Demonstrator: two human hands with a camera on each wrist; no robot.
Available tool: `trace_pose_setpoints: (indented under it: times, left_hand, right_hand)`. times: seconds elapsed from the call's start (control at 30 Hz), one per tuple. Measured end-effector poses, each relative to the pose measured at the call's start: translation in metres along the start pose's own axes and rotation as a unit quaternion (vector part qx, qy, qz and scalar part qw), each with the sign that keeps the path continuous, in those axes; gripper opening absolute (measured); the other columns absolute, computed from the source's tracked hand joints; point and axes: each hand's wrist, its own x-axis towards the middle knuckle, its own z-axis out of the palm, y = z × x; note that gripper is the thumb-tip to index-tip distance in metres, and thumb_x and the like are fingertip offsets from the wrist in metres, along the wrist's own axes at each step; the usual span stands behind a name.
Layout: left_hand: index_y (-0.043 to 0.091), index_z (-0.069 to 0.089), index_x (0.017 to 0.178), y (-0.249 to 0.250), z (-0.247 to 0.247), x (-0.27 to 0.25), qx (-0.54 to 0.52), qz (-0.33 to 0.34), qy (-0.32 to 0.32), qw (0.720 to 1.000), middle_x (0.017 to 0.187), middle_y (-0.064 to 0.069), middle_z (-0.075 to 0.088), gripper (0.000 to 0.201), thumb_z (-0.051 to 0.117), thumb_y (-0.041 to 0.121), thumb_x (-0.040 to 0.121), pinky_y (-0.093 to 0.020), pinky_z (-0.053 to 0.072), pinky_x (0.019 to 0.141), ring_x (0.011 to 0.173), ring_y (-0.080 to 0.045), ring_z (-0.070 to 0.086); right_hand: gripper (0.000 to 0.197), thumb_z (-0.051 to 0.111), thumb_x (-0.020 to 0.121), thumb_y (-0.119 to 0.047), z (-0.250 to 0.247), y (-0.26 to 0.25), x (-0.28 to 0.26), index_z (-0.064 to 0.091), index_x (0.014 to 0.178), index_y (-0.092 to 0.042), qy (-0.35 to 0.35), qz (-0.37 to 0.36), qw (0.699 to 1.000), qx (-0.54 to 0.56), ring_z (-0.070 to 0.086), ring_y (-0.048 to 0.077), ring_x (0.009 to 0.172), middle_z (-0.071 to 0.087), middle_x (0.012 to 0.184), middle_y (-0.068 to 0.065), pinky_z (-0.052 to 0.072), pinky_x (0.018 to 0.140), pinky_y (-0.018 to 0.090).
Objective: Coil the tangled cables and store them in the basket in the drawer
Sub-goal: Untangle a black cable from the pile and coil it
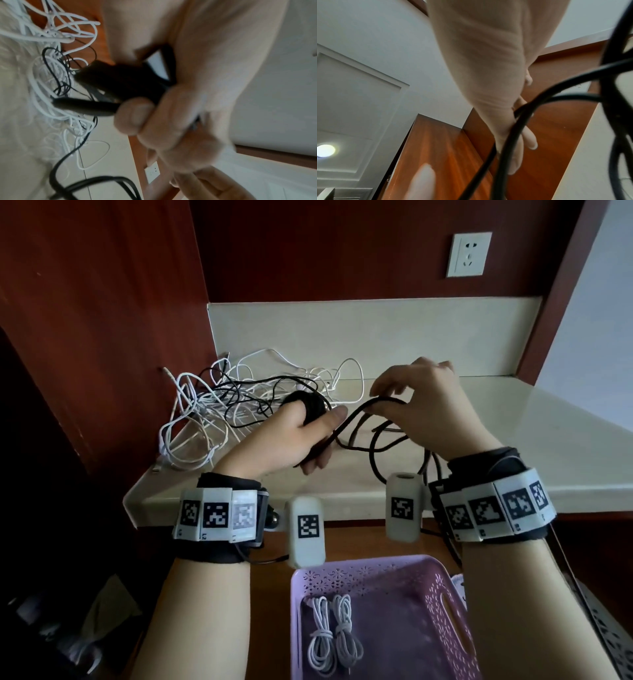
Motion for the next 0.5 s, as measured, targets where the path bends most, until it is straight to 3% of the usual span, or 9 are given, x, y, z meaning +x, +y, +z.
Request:
trace_pose_setpoints:
  times: [0.03,0.1,0.17,0.27,0.4,0.5]
  left_hand:
    - [-0.007,0.051,0.077,0.001,0.001,-0.001,-0.002,-0.002,-0.038,0.999,0.048,-0.015,0.053,0.058,0.047,0.048,0.094,-0.018,0.032,0.038,0.035,-0.019,0.039]
    - [-0.014,0.053,0.088,0.004,0.003,-0.002,0.014,-0.006,-0.110,0.994,0.043,-0.006,0.049,0.075,0.054,0.060,0.083,-0.017,0.030,0.037,0.031,-0.016,0.035]
    - [-0.009,0.053,0.077,0.009,0.008,-0.002,0.062,0.002,-0.139,0.988,0.039,-0.002,0.047,0.060,0.061,0.050,0.084,-0.017,0.031,0.038,0.030,-0.017,0.035]
    - [0.010,0.043,0.059,0.014,0.011,0.004,0.081,0.010,-0.086,0.993,0.035,0.000,0.045,0.043,0.058,0.029,0.094,-0.022,0.032,0.041,0.030,-0.020,0.034]
    - [0.011,0.039,0.067,0.027,0.010,0.019,0.017,0.018,0.022,0.999,0.038,0.000,0.043,0.035,0.059,0.024,0.093,-0.020,0.026,0.039,0.034,-0.019,0.031]
    - [0.007,0.041,0.064,0.049,0.005,0.037,-0.003,0.047,0.078,0.996,0.041,-0.002,0.043,0.037,0.059,0.021,0.093,-0.019,0.029,0.040,0.035,-0.020,0.033]
  right_hand:
    - [0.015,0.076,0.074,-0.034,-0.001,0.001,-0.001,0.069,0.081,-0.023,0.010,0.012,1.000,-0.007,0.046,0.012,0.086,0.051,0.071,-0.022,0.024,0.081,0.027]
    - [0.018,0.077,0.073,-0.036,-0.002,0.002,-0.001,0.071,0.080,-0.020,0.027,0.034,0.999,-0.006,0.042,0.014,0.088,0.047,0.070,-0.019,0.030,0.081,0.028]
    - [0.019,0.076,0.075,-0.036,-0.003,0.003,0.000,0.071,0.080,-0.018,0.022,0.050,0.998,-0.017,0.043,0.014,0.091,0.055,0.073,-0.013,0.041,0.079,0.034]
    - [0.020,0.073,0.077,-0.039,-0.014,0.008,0.002,0.069,0.078,-0.020,-0.004,0.091,0.995,-0.042,0.047,0.012,0.090,0.065,0.081,-0.003,0.044,0.071,0.034]
    - [0.021,0.072,0.078,-0.036,-0.030,0.018,0.010,0.067,0.076,-0.016,-0.041,0.150,0.985,-0.069,0.059,0.023,0.076,0.066,0.079,0.002,0.050,0.068,0.036]
    - [0.019,0.074,0.077,-0.025,-0.037,0.025,0.022,0.065,0.072,-0.009,-0.073,0.175,0.978,-0.083,0.056,0.024,0.067,0.058,0.066,0.004,0.044,0.059,0.028]
